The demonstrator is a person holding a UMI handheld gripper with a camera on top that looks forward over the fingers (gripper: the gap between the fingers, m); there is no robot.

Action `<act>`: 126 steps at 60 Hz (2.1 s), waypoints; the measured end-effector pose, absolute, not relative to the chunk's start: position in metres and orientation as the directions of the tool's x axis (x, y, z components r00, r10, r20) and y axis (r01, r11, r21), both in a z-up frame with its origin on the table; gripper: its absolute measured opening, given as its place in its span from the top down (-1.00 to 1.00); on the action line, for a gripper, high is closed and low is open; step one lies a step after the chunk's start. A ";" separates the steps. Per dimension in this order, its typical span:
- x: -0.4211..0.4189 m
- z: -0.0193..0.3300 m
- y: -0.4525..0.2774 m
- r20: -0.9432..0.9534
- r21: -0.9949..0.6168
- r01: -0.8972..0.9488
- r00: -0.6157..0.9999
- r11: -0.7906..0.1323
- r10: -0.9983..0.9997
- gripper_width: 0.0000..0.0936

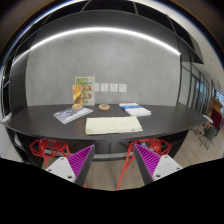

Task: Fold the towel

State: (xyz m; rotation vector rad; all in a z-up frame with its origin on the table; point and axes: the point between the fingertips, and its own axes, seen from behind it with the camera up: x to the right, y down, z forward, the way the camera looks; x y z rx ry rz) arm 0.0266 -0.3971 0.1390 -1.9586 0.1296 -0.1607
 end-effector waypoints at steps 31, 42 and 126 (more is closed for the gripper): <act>-0.077 0.082 -0.213 0.034 -0.895 0.070 0.995 -0.441 0.090 -0.73; -0.077 0.042 -0.113 0.082 -0.875 0.136 0.987 -0.464 0.135 -0.59; 0.212 0.054 -0.085 0.067 -0.885 -0.062 0.964 -0.461 -0.258 -0.64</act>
